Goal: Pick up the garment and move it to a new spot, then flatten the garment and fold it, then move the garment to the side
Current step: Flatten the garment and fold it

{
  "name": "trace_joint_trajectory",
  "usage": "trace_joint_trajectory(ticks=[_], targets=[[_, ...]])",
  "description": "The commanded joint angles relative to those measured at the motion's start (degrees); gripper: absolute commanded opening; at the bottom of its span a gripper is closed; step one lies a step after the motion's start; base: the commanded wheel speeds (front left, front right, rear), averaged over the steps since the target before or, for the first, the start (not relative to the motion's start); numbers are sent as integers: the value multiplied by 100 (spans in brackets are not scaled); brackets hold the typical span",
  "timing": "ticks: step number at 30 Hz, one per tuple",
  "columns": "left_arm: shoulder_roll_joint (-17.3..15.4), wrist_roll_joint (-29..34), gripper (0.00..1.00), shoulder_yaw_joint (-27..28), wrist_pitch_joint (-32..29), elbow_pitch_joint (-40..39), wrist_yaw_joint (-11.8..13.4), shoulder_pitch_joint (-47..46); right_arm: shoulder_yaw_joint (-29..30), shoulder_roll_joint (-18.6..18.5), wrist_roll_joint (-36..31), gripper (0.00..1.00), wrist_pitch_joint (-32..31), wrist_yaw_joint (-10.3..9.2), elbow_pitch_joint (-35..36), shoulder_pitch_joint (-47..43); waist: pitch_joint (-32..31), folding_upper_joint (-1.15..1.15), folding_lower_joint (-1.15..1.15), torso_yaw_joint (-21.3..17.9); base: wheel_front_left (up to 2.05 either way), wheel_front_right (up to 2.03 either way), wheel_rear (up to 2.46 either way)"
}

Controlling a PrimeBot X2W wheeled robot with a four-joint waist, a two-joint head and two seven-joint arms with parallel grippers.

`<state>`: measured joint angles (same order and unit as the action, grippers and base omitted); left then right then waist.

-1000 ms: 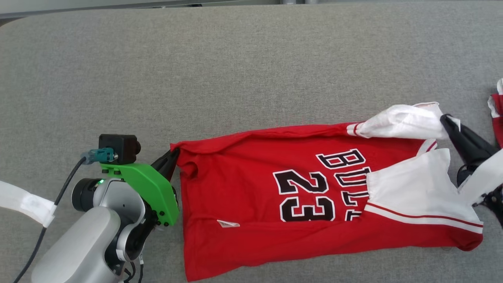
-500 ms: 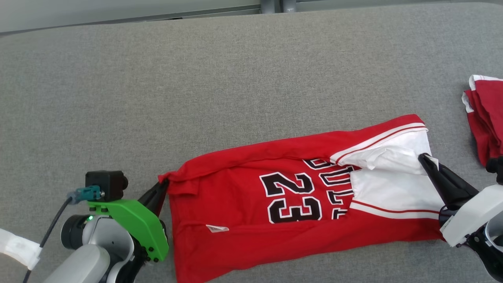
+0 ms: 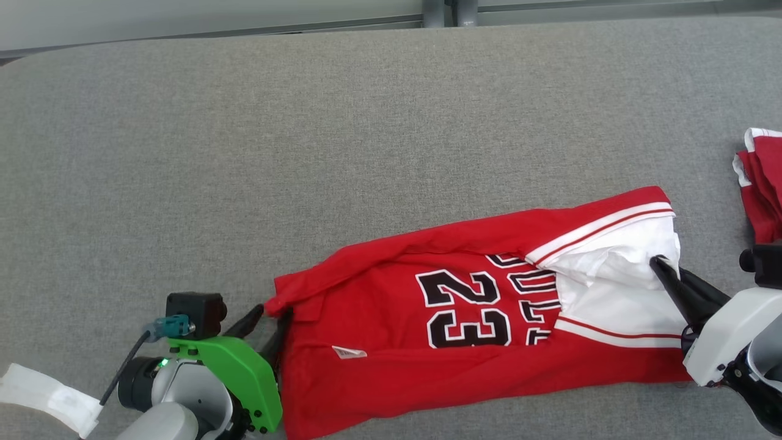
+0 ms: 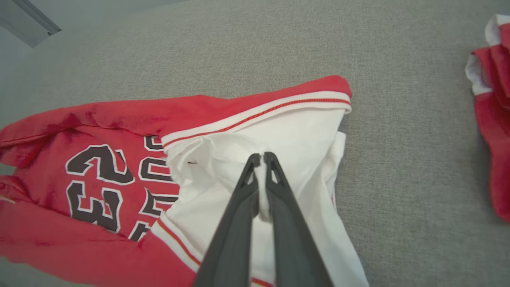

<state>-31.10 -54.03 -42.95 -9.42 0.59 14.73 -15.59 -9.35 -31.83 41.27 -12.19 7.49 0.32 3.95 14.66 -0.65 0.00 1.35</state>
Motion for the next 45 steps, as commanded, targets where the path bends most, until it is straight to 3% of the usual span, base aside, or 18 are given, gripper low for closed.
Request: trace_joint_trajectory(ticks=[1, 5, 13, 17, 22, 27, 28, 29, 34, 45], targets=[[-28, 156, 100, -50, 87, 59, -17, -2, 6, -35, 72, 100, -109, 0, 33, 3, -46, 65, 0, 27, 0, 0, 0], [-165, 384, 100, -136, 196, -8, 126, 162, 213, -116, 493, 100, -485, 0, 184, -168, -133, 65, 0, 4, 0, 0, 0], [-486, 1086, 100, 113, 884, -646, 1202, 589, 1145, 41, 937, 100, -1231, 1, -140, -18, -204, 65, 0, 35, 0, 0, 0], [-347, 1342, 100, 227, 1308, -893, 1569, 675, 1296, 217, 816, 100, -1507, 1, -556, 129, -161, 65, 0, 239, 0, 0, 0], [-161, 1357, 100, 351, 1698, -932, 1712, 769, 1373, 507, 789, 100, -1737, 1, -1069, 331, -114, 65, 0, 480, 0, 0, 0], [-26, 1260, 100, 429, 1957, -855, 1654, 839, 1297, 727, 765, 100, -2020, 1, -1566, 409, -95, 65, 0, 646, 0, 0, 0], [7, 1233, 100, 455, 1994, -843, 1648, 850, 1244, 750, 758, 46, -2033, 1, -1599, 417, -98, 65, 0, 663, 0, 0, 0], [22, 1223, 100, 457, 2014, -819, 1635, 868, 1241, 787, 789, 0, -2022, 1, -1661, 412, -107, 65, 0, 676, 0, 0, 0], [86, 1191, 100, 512, 2128, -745, 1579, 886, 1366, 548, 964, 0, -1844, -3, -1741, 530, -130, 65, 0, 672, 0, 0, 0], [269, 1117, 100, 576, 2293, -533, 1454, 935, 2052, -538, 840, 0, -1883, 0, -1468, 836, -359, 65, 0, 524, 0, 0, 0]])
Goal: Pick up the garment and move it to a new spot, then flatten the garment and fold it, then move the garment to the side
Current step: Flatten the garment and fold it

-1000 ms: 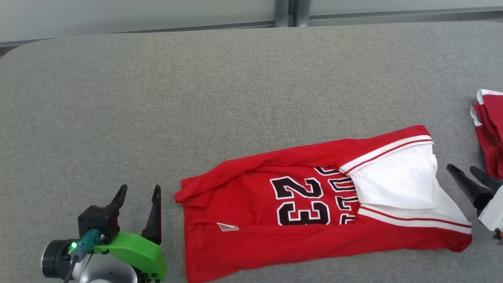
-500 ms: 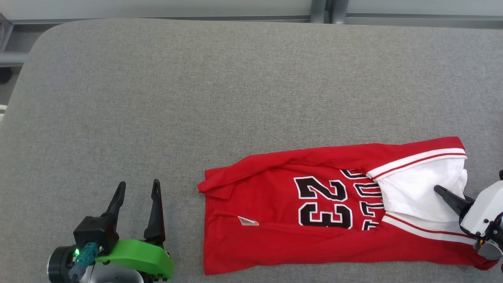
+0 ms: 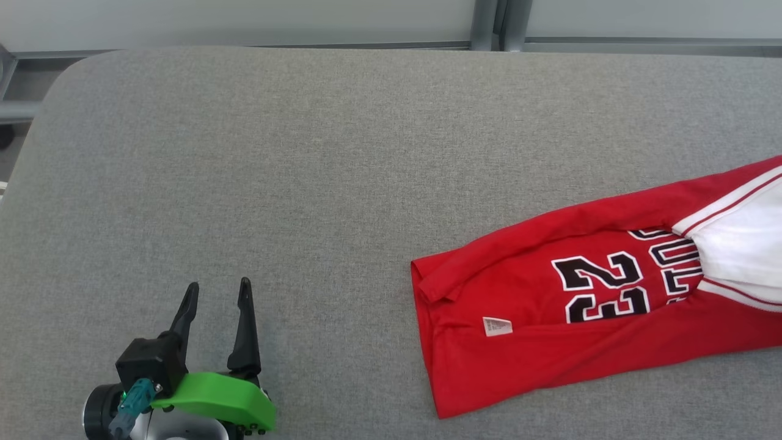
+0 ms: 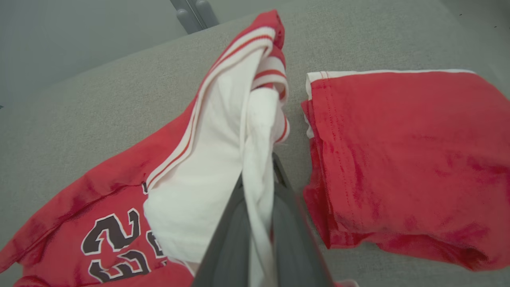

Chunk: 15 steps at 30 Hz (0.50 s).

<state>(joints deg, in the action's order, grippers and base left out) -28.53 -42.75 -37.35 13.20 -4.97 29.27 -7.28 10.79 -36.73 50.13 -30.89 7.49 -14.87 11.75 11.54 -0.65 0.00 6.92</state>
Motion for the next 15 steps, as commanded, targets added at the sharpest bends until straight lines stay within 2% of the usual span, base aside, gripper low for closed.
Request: trace_joint_trajectory(ticks=[1, 5, 11, 14, 15], targets=[[29, -18, 100, 21, 46, 39, -18, 112, 74, -140, -78, 0, -75, 0, 180, 44, -70, 65, 0, -42, 0, 0, 0], [94, -37, 100, 40, 83, 77, -44, 157, -142, -279, -143, 0, -410, 1, 969, -78, -142, 65, 0, -93, 0, 0, 0], [154, 33, 100, -11, 109, 157, -149, 114, -1119, 9, -286, 0, -858, 2, 2334, -194, -156, 65, 0, -177, 0, 0, 0], [240, 38, 100, -62, 110, 232, -188, -10, -1714, 279, -446, 0, -990, 1, 2717, -161, -177, 65, 0, -187, 0, 0, 0], [240, 38, 100, -62, 110, 232, -188, -10, -1714, 279, -446, 0, -990, 1, 2717, -161, -177, 65, 0, -187, 0, 0, 0]])
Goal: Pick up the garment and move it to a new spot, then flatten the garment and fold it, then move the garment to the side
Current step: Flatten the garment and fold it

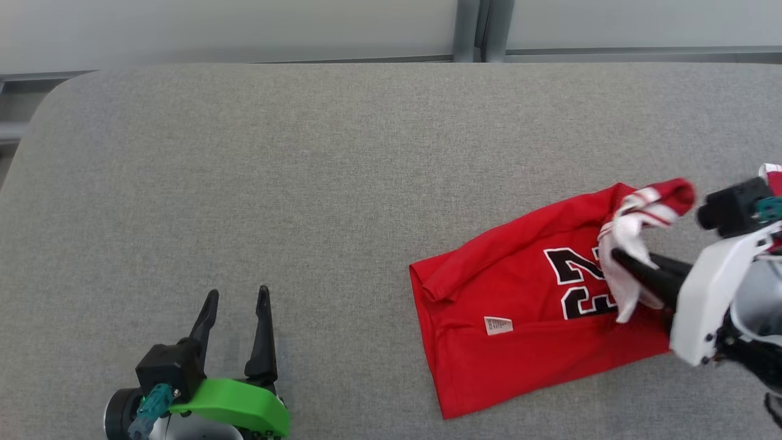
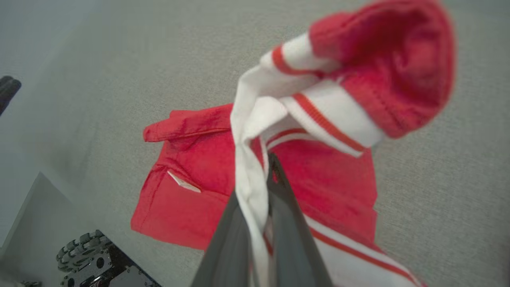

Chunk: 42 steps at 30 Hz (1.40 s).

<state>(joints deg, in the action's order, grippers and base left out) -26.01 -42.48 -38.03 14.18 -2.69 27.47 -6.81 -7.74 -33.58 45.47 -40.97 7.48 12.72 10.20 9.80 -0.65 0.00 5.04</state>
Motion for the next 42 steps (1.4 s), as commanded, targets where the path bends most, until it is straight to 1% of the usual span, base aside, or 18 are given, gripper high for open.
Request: trace_joint_trajectory(ticks=[1, 2, 5, 10, 14, 21, 22, 23, 24, 25, 26, 30, 34, 36, 39, 42], targets=[[32, 11, 100, -13, 5, 46, -29, -115, -275, 141, -146, 0, -25, 2, 93, 98, -7, 65, 0, -9, 0, 0, 0], [32, 11, 100, -13, 5, 46, -29, -115, -275, 141, -146, 0, -25, 2, 93, 98, -7, 65, 0, -9, 0, 0, 0], [71, 13, 100, -61, -25, 97, -76, -171, -821, 454, -402, 0, -51, 2, 33, 277, -7, 65, 0, -13, 0, 0, 0], [104, 21, 100, -115, -40, 194, -137, -254, -1464, 974, -1003, 0, 147, 2, -466, 661, 12, 65, 0, 37, 0, 0, 0], [158, 13, 100, -178, -50, 271, -214, -306, -1705, 1381, -1382, 0, 300, 2, -1000, 809, 41, 65, 0, 151, 0, 0, 0], [261, -43, 100, -207, -9, 436, -324, -302, -1993, 1710, -1801, 0, 500, 2, -1596, 889, 58, 65, 0, 318, 0, 0, 0], [271, -47, 100, -203, -4, 453, -332, -298, -1992, 1773, -1824, 12, 545, 2, -1645, 887, 59, 65, 0, 331, 0, 0, 0], [278, -51, 100, -200, 1, 467, -333, -294, -2026, 1812, -1840, 28, 561, 2, -1683, 889, 58, 65, 0, 341, 0, 0, 0], [280, -57, 100, -194, 5, 483, -337, -288, -2055, 1837, -1854, 37, 575, 2, -1708, 891, 55, 65, 0, 348, 0, 0, 0], [281, -63, 100, -188, 1, 496, -345, -280, -2069, 1870, -1859, 49, 602, 2, -1708, 901, 48, 65, 0, 350, 0, 0, 0], [281, -66, 100, -180, 4, 506, -353, -268, -2082, 1916, -1855, 100, 638, 2, -1679, 909, 41, 65, 0, 350, 0, 0, 0], [236, -93, 100, -126, 15, 523, -337, -187, -1991, 2129, -1721, 100, 752, 2, -1446, 820, -8, 65, 0, 305, 0, 0, 0], [204, -119, 100, -91, 25, 486, -311, -117, -1842, 2145, -1615, 100, 679, 2, -998, 665, -38, 65, 0, 225, 0, 0, 0], [172, -124, 100, -85, 20, 462, -305, -101, -1783, 2048, -1569, 100, 584, 2, -689, 580, -44, 65, 0, 186, 0, 0, 0], [139, -141, 100, -70, 10, 424, -277, -84, -1509, 1928, -1416, 100, 435, 2, -191, 354, -71, 65, 0, 143, 0, 0, 0], [94, -141, 100, -47, -1, 374, -253, -59, -1028, 1691, -1326, 100, 229, 2, 230, 120, -79, 65, 0, 98, 0, 0, 0]])
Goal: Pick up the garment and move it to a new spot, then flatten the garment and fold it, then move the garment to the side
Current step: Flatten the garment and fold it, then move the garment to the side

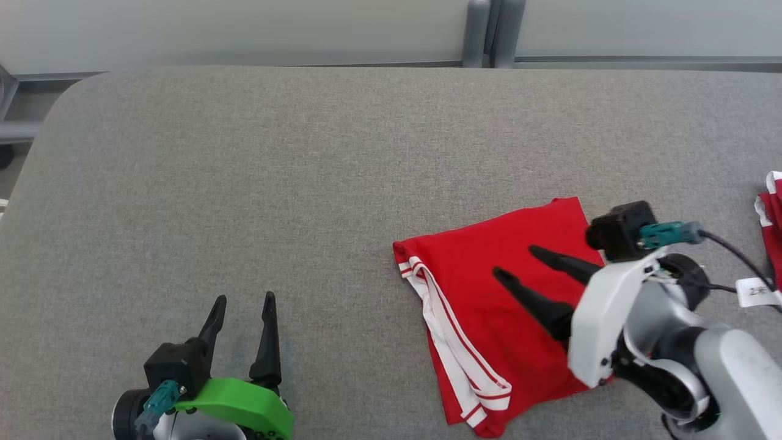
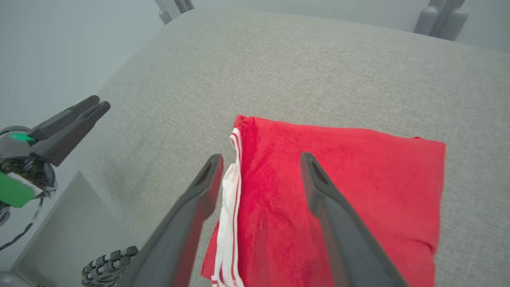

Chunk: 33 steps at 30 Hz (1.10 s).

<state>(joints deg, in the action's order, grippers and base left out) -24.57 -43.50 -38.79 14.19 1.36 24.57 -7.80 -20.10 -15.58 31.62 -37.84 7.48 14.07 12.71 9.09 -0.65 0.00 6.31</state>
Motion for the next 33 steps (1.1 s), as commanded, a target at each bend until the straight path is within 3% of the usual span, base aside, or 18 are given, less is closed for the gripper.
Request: trace_joint_trajectory(ticks=[1, 5, 6, 11, 21, 25, 27, 33], targets=[[-59, -39, 100, 35, -3, -52, 56, 51, 393, -202, 86, 100, -174, 3, 179, -214, -9, 65, 0, -42, 0, 0, 0], [-44, -39, 100, 17, -7, -99, 74, 79, 1008, -458, 190, 100, -446, 2, 156, -392, 9, 65, 0, -57, 0, 0, 0], [-5, -33, 100, -14, -6, -136, 58, 64, 1344, -646, 215, 100, -635, 2, 22, -451, 45, 65, 0, -34, 0, 0, 0], [160, 14, 100, -65, 28, -85, -45, -131, 1910, -886, 626, 100, -1154, 2, -684, -387, 223, 65, 0, 168, 0, 0, 0], [406, 73, 100, -38, 69, 155, -196, -232, 1946, -948, 764, 100, -1594, 2, -1907, 182, 336, 65, 0, 614, 0, 0, 0], [482, 109, 100, -61, 82, 226, -257, -261, 2007, -810, 870, 100, -1613, 2, -2416, 268, 303, 65, 0, 763, 0, 0, 0], [514, 126, 100, -61, 84, 259, -287, -272, 2013, -733, 1023, 0, -1451, 2, -2494, 345, 287, 65, 0, 811, 0, 0, 0], [471, 109, 100, 32, 97, 336, -291, -113, 1854, -672, 1615, 0, -1317, 2, -2456, 319, 78, 65, 0, 742, 0, 0, 0]])
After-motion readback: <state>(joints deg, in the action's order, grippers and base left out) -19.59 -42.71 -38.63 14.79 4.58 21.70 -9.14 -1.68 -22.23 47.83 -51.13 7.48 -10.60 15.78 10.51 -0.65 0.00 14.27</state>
